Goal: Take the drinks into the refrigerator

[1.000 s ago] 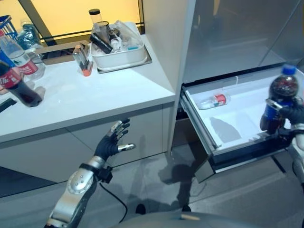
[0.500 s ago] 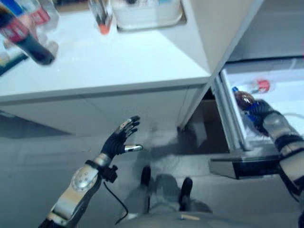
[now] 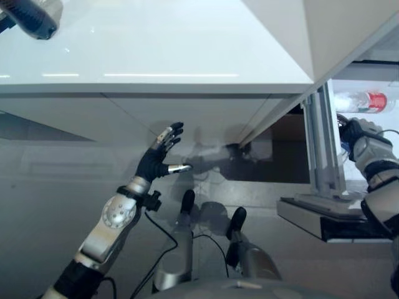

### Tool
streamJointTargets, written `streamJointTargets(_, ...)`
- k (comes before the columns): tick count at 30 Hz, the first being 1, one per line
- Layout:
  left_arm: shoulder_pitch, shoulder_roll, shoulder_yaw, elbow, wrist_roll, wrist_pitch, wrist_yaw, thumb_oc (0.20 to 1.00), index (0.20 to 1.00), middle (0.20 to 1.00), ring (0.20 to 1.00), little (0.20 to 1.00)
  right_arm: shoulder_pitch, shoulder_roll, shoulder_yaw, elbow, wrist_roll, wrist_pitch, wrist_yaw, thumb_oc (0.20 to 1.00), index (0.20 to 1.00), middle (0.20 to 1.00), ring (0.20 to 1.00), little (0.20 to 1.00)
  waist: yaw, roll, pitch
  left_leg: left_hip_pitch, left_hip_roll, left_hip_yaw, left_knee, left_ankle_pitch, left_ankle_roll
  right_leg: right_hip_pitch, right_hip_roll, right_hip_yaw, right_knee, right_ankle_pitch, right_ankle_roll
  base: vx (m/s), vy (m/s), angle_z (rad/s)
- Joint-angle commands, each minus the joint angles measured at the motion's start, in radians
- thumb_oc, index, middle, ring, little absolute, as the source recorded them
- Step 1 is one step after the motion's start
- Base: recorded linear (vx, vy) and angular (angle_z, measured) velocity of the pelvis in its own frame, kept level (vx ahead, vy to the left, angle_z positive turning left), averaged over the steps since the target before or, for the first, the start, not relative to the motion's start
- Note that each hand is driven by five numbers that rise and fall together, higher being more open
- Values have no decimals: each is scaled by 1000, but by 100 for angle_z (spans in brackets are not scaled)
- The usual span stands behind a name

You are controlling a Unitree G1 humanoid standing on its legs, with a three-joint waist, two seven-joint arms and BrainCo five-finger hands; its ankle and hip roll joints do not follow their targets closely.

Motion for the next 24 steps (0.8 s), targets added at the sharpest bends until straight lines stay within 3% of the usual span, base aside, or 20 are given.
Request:
streamJointTargets(1, -38, -5, 15, -100, 55, -76, 39, 1000, 1000, 1000, 1000, 1000, 1, 235, 83, -133, -18, -109, 45, 1000, 1000, 1000, 1000, 1000, 49, 14, 80, -6, -83, 5, -34, 2, 62, -44, -51, 33, 49, -25, 41, 0, 0, 0)
streamJointTargets(4, -48, 2, 27, -71, 73, -61, 36, 1000, 1000, 1000, 1000, 1000, 38, 177, -27, -351, 247, -157, 19, 1000, 1000, 1000, 1000, 1000, 13, -7, 70, 9, -80, 18, -35, -8, 63, -37, -50, 47, 44, -23, 41, -42, 26, -1)
streamJointTargets(5, -48, 3, 26, -71, 73, -61, 35, 1000, 1000, 1000, 1000, 1000, 42, 175, -29, -356, 248, -155, 19, 1000, 1000, 1000, 1000, 1000, 15, -8, 70, 9, -80, 18, -35, -8, 63, -37, -50, 47, 44, -23, 41, -28, 48, 2)
streamJointTargets(6, -44, 18, 28, -53, 72, -55, 26, 1000, 1000, 1000, 1000, 1000, 89, 138, -108, -444, 358, -170, 0, 1000, 1000, 1000, 1000, 1000, -6, -19, 62, 26, -77, 33, -33, -23, 64, -28, -47, 58, 44, -27, 41, -19, 32, 0)
streamJointTargets(7, -45, 19, 27, -53, 72, -55, 26, 1000, 1000, 1000, 1000, 1000, 92, 136, -111, -447, 358, -168, 0, 1000, 1000, 1000, 1000, 1000, -4, -19, 61, 23, -78, 33, -34, -17, 65, -31, -49, 58, 43, -22, 41, -30, 63, -5)
streamJointTargets(9, -35, 31, 30, -11, 69, -50, 10, 1000, 1000, 1000, 1000, 1000, 206, 101, -229, -568, 481, -194, -9, 1000, 1000, 1000, 1000, 1000, -37, -34, 37, 53, -74, 63, -31, -40, 69, -18, -43, 85, 46, -28, 41, 8, 54, -17)
streamJointTargets(13, -18, 48, 30, 24, 66, -38, -21, 1000, 1000, 1000, 1000, 1000, 342, 65, -363, -656, 546, -207, -19, 1000, 1000, 1000, 1000, 1000, -68, -40, 0, 90, -75, 79, -28, -60, 75, 2, -38, 105, 51, -39, 39, 39, 16, -19)
streamJointTargets(16, 4, 71, 38, 55, 64, -13, -77, 1000, 1000, 1000, 1000, 1000, 515, 54, -533, -748, 595, -217, -17, 1000, 1000, 1000, 1000, 1000, -113, -36, -74, 139, -78, 99, -24, -87, 81, 44, -32, 120, 42, -49, 41, 112, 25, -8)
streamJointTargets(17, 5, 73, 34, 54, 64, -12, -78, 1000, 1000, 1000, 1000, 1000, 526, 55, -540, -755, 594, -215, -16, 1000, 1000, 1000, 1000, 1000, -108, -36, -74, 143, -78, 99, -25, -88, 81, 49, -31, 121, 39, -49, 41, 156, 14, -6)
streamJointTargets(18, 8, 77, 35, 54, 60, -6, -99, 1000, 1000, 1000, 1000, 1000, 577, 44, -600, -774, 597, -220, -19, 1000, 1000, 1000, 1000, 1000, -130, -27, -113, 169, -77, 107, -22, -101, 80, 75, -30, 129, 33, -56, 43, 130, 9, -10)
streamJointTargets(21, 11, 81, 25, 52, 58, 2, -120, 1000, 1000, 1000, 1000, 1000, 627, 34, -657, -807, 603, -217, -19, 1000, 1000, 1000, 1000, 1000, -138, -20, -145, 201, -75, 113, -25, -112, 79, 110, -27, 134, 18, -61, 43, 99, -3, -3)
streamJointTargets(24, 3, 82, 21, 47, 67, 20, -141, 1000, 1000, 1000, 1000, 1000, 687, 18, -745, -884, 627, -225, -21, 1000, 1000, 1000, 1000, 1000, -176, -6, -203, 243, -67, 137, -34, -124, 77, 135, -20, 155, 9, -68, 49, 96, -2, -5)
